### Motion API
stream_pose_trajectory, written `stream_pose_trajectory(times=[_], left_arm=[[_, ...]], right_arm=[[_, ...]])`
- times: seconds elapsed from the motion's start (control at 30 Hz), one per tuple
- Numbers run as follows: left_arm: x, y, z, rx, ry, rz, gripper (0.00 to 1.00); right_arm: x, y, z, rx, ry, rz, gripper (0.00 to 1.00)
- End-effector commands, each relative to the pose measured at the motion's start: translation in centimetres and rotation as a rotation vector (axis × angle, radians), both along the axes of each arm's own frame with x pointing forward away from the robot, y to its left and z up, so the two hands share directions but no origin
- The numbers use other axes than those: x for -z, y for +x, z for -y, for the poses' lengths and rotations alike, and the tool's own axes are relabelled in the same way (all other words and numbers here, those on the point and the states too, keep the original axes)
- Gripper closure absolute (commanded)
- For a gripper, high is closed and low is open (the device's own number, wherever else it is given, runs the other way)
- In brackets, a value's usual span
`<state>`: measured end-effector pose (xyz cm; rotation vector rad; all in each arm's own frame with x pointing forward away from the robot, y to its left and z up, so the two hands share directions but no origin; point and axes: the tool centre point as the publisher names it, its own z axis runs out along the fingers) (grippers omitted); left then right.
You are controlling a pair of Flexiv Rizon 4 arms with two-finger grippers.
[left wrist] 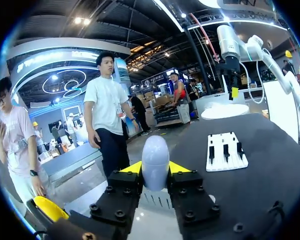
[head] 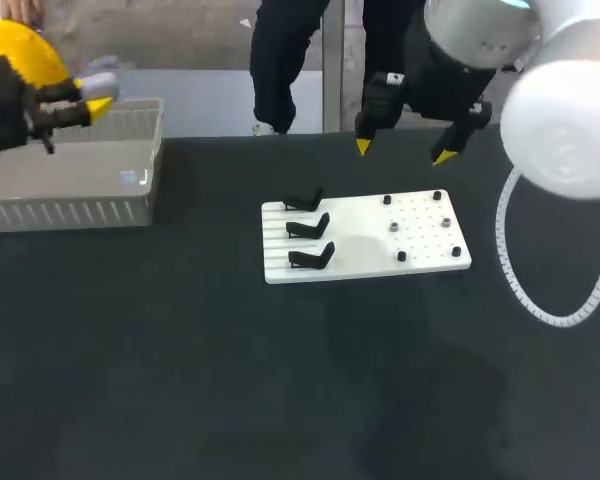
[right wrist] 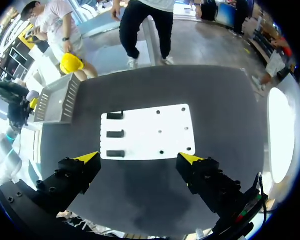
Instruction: Pick up each earbud case from the left stands, insert the matching earbuds, close the lid, and place the case in the box.
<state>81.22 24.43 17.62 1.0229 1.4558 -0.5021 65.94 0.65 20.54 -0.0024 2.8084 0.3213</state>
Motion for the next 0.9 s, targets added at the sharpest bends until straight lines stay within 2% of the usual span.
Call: stream_pose_trajectory(times=[0.03,0.17,0.3,0.33,0.47,0.5,0.53,0.57,0.67,0.77,0.9], left_arm=[[2.8,0.3,-2.9,-0.007,-0.016,0.006,1.0],[6.2,1.3,-3.9,-0.029,-0.032,-0.068,1.0],[9.4,1.8,-4.0,-0.049,0.007,-0.138,1.0],[10.1,1.8,-3.9,-0.055,-0.016,-0.148,1.0],[10.9,1.7,-3.8,-0.061,-0.007,-0.178,1.0],[11.0,1.6,-3.8,-0.061,-0.007,-0.178,0.95],[11.0,1.5,-3.7,-0.061,-0.014,-0.175,0.58],[11.1,1.5,-3.7,-0.058,-0.008,-0.175,0.0],[10.3,1.0,-3.5,-0.074,-0.016,-0.143,0.0],[9.0,0.5,-2.9,-0.063,-0.005,-0.135,0.0],[7.4,-1.1,-1.1,-0.049,0.014,-0.139,0.0]], right_arm=[[0.3,-1.1,-0.1,0.026,0.008,0.181,0.0],[0.7,-1.4,-0.4,0.024,0.002,0.164,0.0],[0.8,-1.7,-0.8,0.026,0.002,0.153,0.0],[0.8,-1.8,-0.9,0.026,0.003,0.153,0.0],[0.8,-2.0,-1.2,0.012,0.011,0.157,0.0],[0.8,-2.0,-1.3,0.007,0.016,0.159,0.0],[0.8,-2.1,-1.3,-0.005,0.019,0.163,0.0],[0.9,-2.1,-1.3,-0.017,0.02,0.162,0.0],[1.3,-2.1,-1.0,-0.049,0.051,0.164,0.0],[1.4,-2.1,-0.4,-0.112,0.107,0.174,0.0],[1.3,-1.9,0.9,-0.16,0.151,0.196,0.0]])
